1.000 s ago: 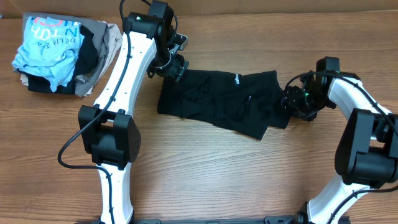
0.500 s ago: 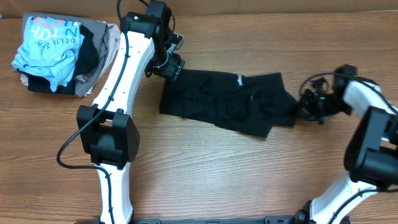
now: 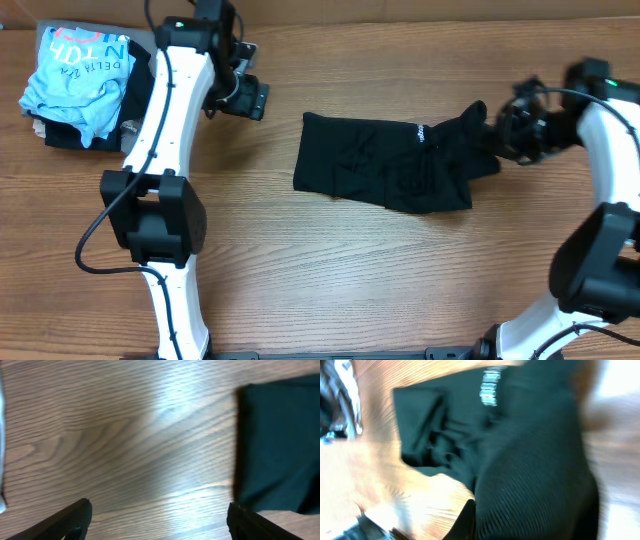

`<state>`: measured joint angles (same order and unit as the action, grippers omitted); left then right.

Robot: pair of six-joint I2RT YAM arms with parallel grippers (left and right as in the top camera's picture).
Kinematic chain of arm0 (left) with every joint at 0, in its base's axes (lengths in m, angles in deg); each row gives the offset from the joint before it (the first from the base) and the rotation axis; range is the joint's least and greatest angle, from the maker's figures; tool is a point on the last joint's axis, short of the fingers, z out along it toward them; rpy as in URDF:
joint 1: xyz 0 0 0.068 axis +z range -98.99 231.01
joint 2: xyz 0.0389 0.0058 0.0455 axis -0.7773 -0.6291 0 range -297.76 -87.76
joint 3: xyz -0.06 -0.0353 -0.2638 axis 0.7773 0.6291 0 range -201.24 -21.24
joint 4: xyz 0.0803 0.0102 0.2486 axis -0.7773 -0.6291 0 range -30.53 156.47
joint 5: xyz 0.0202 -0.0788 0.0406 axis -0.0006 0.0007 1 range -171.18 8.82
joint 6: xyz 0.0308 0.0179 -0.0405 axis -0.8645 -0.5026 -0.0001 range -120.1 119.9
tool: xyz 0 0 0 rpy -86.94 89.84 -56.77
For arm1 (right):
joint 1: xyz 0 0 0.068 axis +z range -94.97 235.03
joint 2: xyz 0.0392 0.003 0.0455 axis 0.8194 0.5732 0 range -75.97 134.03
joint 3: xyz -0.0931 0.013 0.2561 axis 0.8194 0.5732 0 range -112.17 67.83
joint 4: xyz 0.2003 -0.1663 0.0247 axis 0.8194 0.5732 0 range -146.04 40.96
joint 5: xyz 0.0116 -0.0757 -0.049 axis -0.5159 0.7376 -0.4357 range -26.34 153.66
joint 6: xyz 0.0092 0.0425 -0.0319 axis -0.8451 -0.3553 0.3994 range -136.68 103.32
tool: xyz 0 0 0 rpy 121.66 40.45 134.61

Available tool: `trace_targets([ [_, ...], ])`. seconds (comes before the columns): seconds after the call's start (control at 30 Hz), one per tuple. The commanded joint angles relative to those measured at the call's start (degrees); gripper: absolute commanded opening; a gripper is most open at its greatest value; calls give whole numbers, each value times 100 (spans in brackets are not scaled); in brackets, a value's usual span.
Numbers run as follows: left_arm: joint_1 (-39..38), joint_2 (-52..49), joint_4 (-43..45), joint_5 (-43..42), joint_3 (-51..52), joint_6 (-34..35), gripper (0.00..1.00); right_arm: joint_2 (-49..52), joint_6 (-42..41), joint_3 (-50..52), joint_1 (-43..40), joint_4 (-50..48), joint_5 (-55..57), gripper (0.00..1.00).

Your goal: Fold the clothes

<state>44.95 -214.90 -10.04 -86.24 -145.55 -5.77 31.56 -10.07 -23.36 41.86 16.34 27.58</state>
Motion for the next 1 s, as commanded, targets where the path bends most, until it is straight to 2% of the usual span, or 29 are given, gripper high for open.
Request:
trace_targets([
  [0.0, 225, -26, 81, 55, 17, 127, 89, -179, -339, -240, 1001, -321, -260, 4],
  [0.1, 387, -28, 208, 55, 20, 210, 92, -177, -872, -240, 1867, -894, -181, 4],
  [0.23, 544, -26, 389, 52, 20, 273, 93, -164, -1733, -240, 3097, -1930, 649, 5],
  [0.37, 638, -26, 529, 37, 20, 295, 93, -11, -2256, -238, 4070, -2793, 1637, 11],
  [0.43, 654, -26, 564, -31, 20, 293, 93, 155, -2428, -238, 4404, -3156, 1982, 22],
  [0.57, 651, -28, 592, -76, 20, 293, 93, 756, -2490, -238, 4857, -3875, 2039, 29],
  [0.63, 651, -26, 590, -92, 20, 293, 94, 905, -2490, -240, 4924, -3954, 2035, 59],
  [0.67, 654, -28, 586, -96, 20, 293, 94, 925, -2487, -240, 4933, -3958, 1987, 79],
  [0.7, 654, -28, 584, -94, 20, 293, 94, 922, -2487, -243, 4933, -3956, 1941, 94],
  [0.73, 651, -26, 579, -96, 20, 293, 94, 894, -2485, -262, 4922, -3939, 1904, 100],
  [0.97, 651, -28, 481, -586, 20, 120, 100, 184, -2450, -962, 4308, -2973, 1631, 100],
])
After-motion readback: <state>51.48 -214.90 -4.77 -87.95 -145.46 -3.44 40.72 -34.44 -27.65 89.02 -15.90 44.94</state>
